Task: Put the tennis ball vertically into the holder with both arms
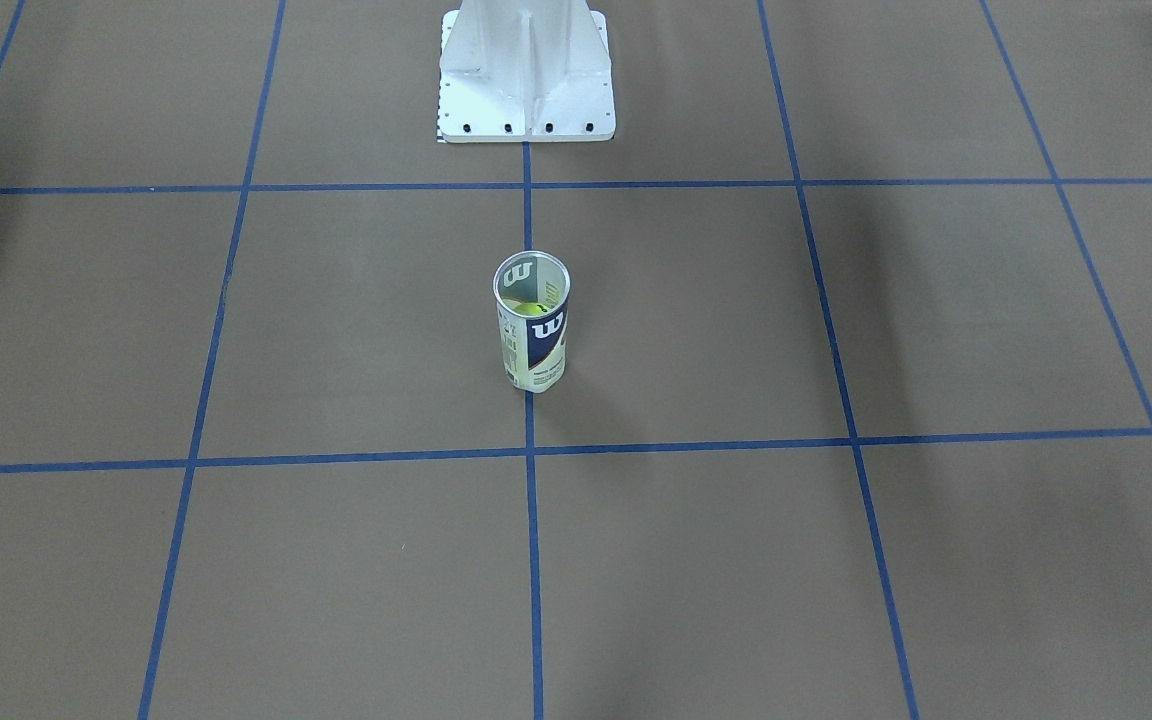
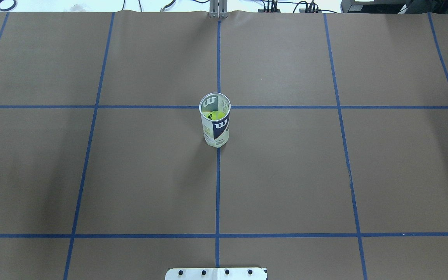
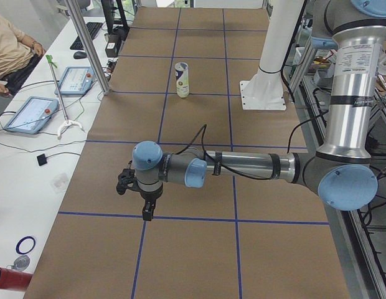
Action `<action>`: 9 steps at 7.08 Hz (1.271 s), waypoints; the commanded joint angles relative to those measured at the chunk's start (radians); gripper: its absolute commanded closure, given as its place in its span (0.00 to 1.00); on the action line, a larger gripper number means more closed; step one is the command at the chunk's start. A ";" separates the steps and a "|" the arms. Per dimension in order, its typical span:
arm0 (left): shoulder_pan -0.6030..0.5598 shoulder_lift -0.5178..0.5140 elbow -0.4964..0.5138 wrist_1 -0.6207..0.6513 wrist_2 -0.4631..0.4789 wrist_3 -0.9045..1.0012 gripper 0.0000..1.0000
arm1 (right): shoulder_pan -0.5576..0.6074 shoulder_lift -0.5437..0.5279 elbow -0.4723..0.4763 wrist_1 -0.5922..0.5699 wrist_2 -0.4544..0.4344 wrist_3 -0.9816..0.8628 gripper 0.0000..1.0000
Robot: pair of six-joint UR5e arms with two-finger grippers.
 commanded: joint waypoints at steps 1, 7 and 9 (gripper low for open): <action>0.000 0.001 -0.002 -0.012 0.000 0.000 0.01 | -0.003 0.000 0.000 0.001 -0.005 -0.001 0.00; 0.000 0.022 -0.002 -0.017 -0.008 0.000 0.01 | -0.003 -0.001 -0.002 0.001 -0.007 -0.001 0.00; 0.002 0.027 0.000 -0.016 -0.008 0.000 0.00 | -0.001 -0.003 -0.002 0.001 -0.007 -0.002 0.00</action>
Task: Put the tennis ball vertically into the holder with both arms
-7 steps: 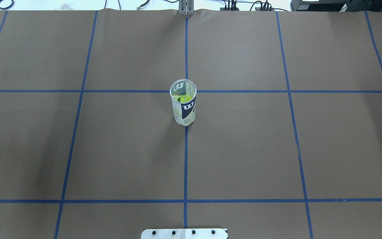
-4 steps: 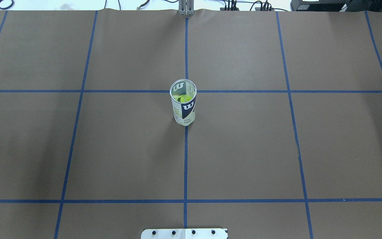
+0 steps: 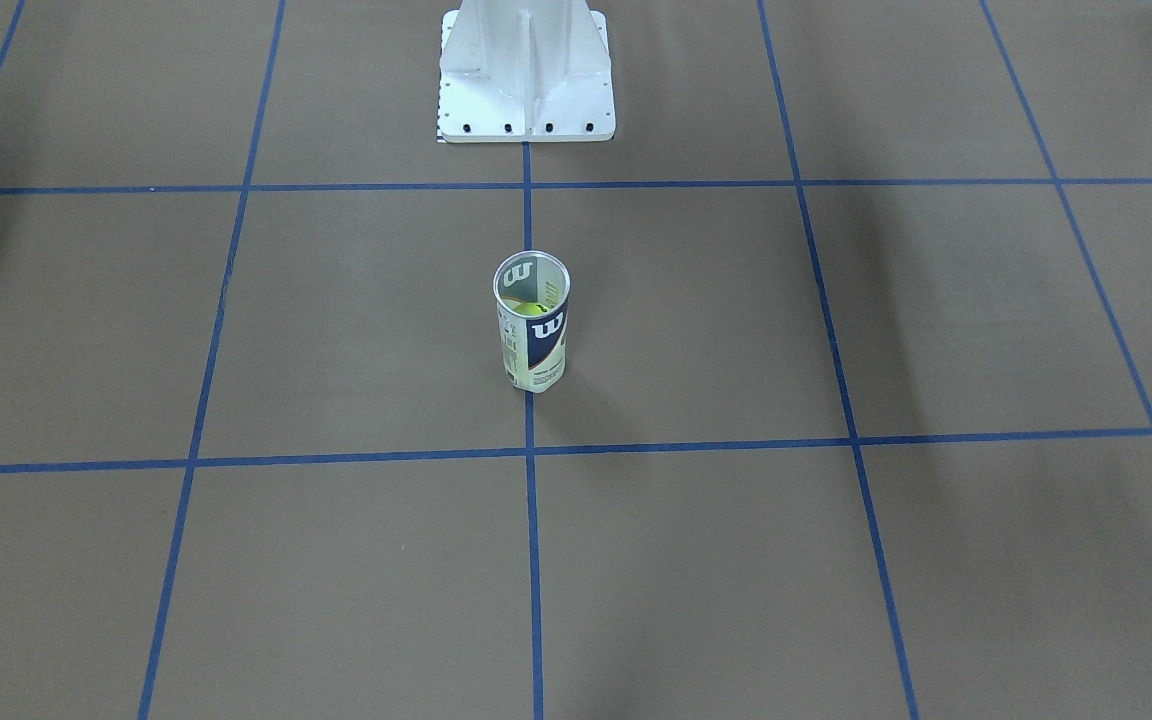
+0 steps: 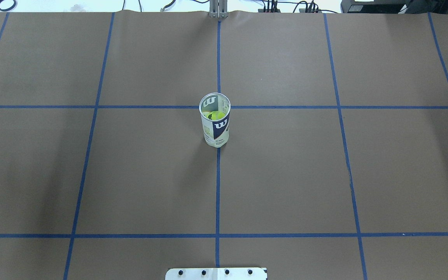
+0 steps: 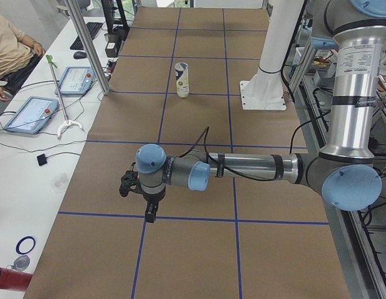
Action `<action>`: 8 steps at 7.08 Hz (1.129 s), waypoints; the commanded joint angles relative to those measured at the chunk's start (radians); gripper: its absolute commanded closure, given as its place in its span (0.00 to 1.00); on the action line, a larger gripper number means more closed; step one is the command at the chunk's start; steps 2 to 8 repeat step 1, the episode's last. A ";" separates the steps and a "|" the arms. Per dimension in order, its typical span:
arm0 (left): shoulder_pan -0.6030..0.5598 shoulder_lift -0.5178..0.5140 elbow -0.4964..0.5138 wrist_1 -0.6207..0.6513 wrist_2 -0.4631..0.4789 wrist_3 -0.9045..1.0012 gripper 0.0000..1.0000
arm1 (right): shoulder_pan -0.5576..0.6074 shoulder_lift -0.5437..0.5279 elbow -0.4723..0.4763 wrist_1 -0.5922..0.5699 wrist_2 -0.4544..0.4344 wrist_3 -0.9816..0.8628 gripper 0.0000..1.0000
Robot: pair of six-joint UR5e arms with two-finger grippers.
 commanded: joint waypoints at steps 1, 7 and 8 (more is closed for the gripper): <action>0.000 0.013 0.001 0.000 0.000 0.000 0.01 | 0.001 -0.001 0.001 0.000 0.001 -0.001 0.00; 0.000 0.013 0.001 0.000 0.000 0.000 0.01 | 0.001 -0.001 0.001 0.000 0.001 -0.001 0.00; 0.000 0.013 0.001 0.000 0.000 0.000 0.01 | 0.001 -0.001 0.001 0.000 0.001 -0.001 0.00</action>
